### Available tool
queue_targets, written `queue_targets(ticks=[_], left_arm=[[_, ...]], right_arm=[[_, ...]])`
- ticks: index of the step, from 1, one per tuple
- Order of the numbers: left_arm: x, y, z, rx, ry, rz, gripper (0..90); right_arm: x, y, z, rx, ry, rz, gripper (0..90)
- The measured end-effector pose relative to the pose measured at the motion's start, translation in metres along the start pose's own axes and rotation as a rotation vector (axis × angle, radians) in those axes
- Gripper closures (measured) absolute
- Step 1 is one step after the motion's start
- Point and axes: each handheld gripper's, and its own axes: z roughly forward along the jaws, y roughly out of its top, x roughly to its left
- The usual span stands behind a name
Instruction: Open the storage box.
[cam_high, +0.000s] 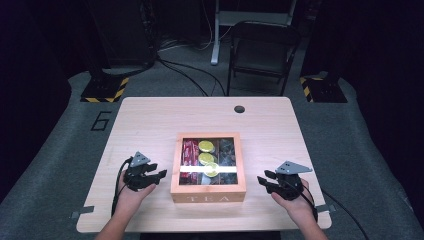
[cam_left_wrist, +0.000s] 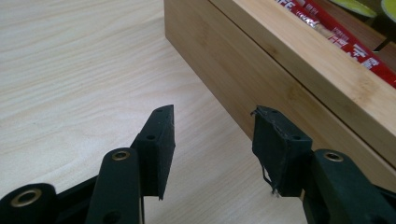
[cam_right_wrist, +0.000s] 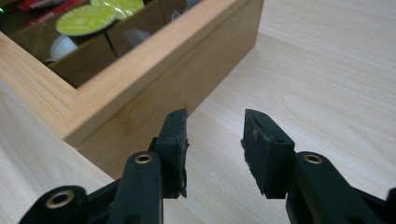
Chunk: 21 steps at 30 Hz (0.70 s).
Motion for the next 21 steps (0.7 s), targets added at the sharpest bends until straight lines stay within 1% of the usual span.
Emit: queue_targets(ticks=[2,3,4,6,8,9,10,11,13,16,19,21], left_arm=[[-0.001,0.001,-0.003,-0.006,0.005,0.002,48.8],[-0.002,0.002,-0.006,-0.013,0.003,-0.006,48.8],[-0.002,0.003,-0.007,-0.018,0.002,-0.01,49.0],[-0.003,0.003,-0.008,-0.019,-0.004,-0.016,49.7],[-0.004,0.004,-0.009,-0.022,-0.005,-0.022,50.3],[-0.004,0.004,-0.01,-0.024,-0.015,-0.025,50.4],[-0.004,0.004,-0.01,-0.024,-0.015,-0.025,50.6],[-0.004,0.004,-0.01,-0.027,-0.014,-0.026,50.6],[-0.005,0.005,-0.011,-0.025,-0.022,-0.03,50.8],[-0.005,0.005,-0.012,-0.026,-0.022,-0.025,51.0],[-0.005,0.004,-0.012,-0.024,-0.018,-0.031,50.9],[-0.004,0.004,-0.012,-0.025,-0.019,-0.032,50.8]], right_arm=[[0.003,0.005,-0.004,0.006,-0.007,-0.017,60.2],[0.006,0.008,-0.006,0.002,-0.003,-0.022,63.1],[0.008,0.01,-0.01,0.001,0.007,-0.041,65.1],[0.012,0.013,-0.011,-0.007,0.02,-0.036,67.2],[0.014,0.015,-0.011,0.015,0.069,-0.014,68.1],[0.015,0.015,-0.012,0.011,0.071,-0.01,68.3],[0.015,0.015,-0.012,0.011,0.071,-0.01,68.3],[0.019,0.015,-0.014,0.006,0.073,-0.013,69.6],[0.023,0.014,-0.015,-0.002,0.076,-0.027,72.4],[0.032,0.009,-0.018,0.007,0.086,-0.043,77.6],[0.039,0.003,-0.017,0.017,0.101,-0.078,80.6],[0.04,-0.001,-0.016,0.015,0.129,-0.074,80.6]])
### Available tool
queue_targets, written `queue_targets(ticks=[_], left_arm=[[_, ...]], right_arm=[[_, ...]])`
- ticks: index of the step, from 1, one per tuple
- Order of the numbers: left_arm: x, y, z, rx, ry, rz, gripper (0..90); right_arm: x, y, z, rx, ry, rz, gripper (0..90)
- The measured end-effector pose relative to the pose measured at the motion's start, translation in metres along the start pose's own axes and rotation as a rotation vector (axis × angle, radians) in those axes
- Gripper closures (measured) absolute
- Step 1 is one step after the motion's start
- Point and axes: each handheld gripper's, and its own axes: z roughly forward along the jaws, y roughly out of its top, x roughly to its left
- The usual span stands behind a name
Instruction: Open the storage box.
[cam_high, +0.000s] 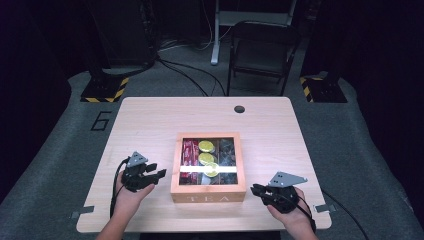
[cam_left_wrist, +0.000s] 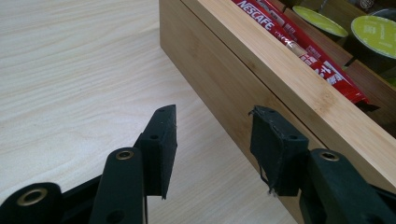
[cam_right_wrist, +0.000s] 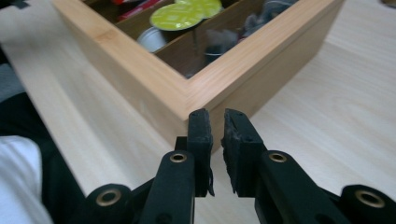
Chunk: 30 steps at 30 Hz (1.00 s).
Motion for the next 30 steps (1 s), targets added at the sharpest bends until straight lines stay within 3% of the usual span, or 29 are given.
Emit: queue_targets(ticks=[1,7,13,30], left_arm=[[0.0,0.0,0.0,0.0,0.0,0.0,50.8],[0.003,-0.001,0.0,0.003,0.003,-0.007,50.8],[0.005,-0.003,-0.002,0.001,0.008,-0.007,50.5],[0.007,-0.006,-0.005,-0.006,0.017,-0.023,49.9]], right_arm=[[0.001,-0.003,0.002,-0.002,0.03,-0.001,81.8],[0.002,-0.007,0.011,0.046,0.051,-0.048,88.6],[0.003,-0.007,0.014,0.052,0.074,-0.033,89.1],[0.002,-0.009,0.021,0.067,0.083,-0.066,87.3]])
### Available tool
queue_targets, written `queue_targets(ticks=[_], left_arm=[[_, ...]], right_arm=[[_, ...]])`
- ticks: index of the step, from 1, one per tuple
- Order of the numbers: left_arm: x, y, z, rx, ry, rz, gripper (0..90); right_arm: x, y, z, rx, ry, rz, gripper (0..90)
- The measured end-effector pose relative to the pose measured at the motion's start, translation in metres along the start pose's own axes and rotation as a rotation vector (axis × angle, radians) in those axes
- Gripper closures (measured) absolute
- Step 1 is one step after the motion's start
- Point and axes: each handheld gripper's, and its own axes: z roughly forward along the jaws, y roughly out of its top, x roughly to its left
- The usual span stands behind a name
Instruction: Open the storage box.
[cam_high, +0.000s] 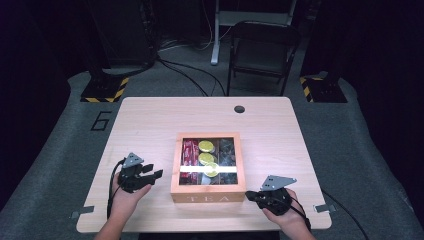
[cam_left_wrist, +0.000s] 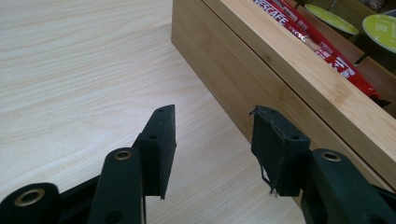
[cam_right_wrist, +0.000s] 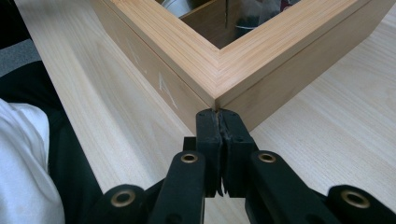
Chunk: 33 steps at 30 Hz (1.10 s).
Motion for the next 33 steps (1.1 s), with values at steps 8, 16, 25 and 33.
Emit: queue_targets(ticks=[8,16,25,33], left_arm=[[0.0,0.0,0.0,0.003,-0.003,0.002,49.9],[0.0,0.0,-0.001,0.005,-0.006,0.004,50.0],[-0.004,0.001,-0.002,-0.001,-0.013,0.008,49.9],[-0.011,0.001,-0.014,-0.026,-0.024,0.017,49.9]], right_arm=[[0.001,0.0,0.001,0.002,0.001,0.014,87.1],[0.001,0.001,0.0,-0.012,-0.001,0.015,89.2],[0.0,0.006,0.0,-0.021,0.014,0.035,89.1],[-0.003,0.018,0.002,-0.042,0.043,0.046,88.8]])
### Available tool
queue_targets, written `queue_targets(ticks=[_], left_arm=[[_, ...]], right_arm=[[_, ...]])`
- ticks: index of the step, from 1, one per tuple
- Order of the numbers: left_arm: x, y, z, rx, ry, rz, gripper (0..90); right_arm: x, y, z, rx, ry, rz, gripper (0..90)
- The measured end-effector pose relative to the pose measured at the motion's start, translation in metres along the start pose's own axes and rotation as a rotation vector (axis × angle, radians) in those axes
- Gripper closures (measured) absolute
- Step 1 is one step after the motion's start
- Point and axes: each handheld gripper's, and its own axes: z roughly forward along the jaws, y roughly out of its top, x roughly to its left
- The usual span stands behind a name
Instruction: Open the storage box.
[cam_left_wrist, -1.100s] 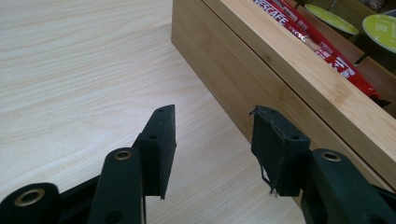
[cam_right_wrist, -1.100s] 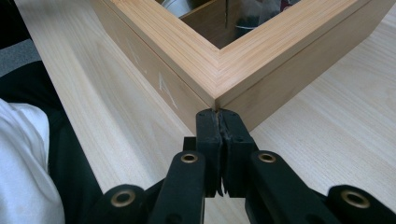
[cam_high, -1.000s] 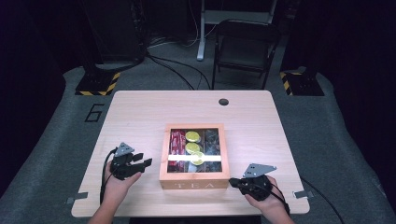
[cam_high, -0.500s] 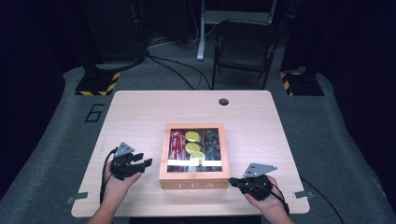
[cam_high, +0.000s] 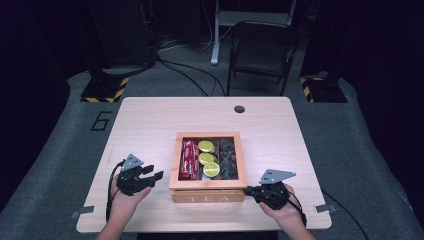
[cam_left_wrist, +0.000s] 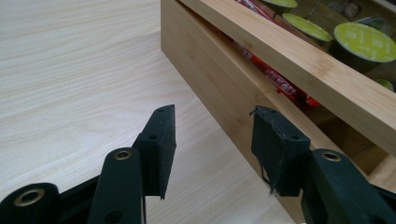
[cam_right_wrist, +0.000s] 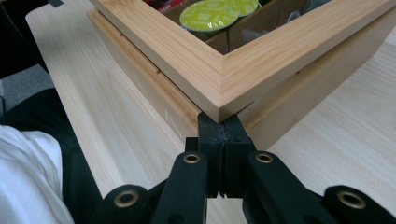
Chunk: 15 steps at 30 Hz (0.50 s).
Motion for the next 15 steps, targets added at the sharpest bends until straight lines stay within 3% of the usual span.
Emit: queue_targets(ticks=[3,10,13,15], left_arm=[[-0.006,-0.001,-0.007,-0.016,-0.002,0.008,49.9],[-0.019,-0.002,-0.017,-0.033,-0.04,0.026,51.0],[-0.031,-0.001,-0.022,-0.039,-0.063,0.074,52.0],[-0.036,-0.002,-0.022,-0.036,-0.074,0.081,53.1]], right_arm=[[-0.002,0.005,0.004,-0.013,0.024,0.033,88.8],[-0.003,0.008,0.005,-0.003,0.03,0.027,88.5],[-0.003,0.01,0.004,-0.017,0.032,0.024,88.5],[-0.004,0.012,0.003,-0.028,0.041,0.025,88.3]])
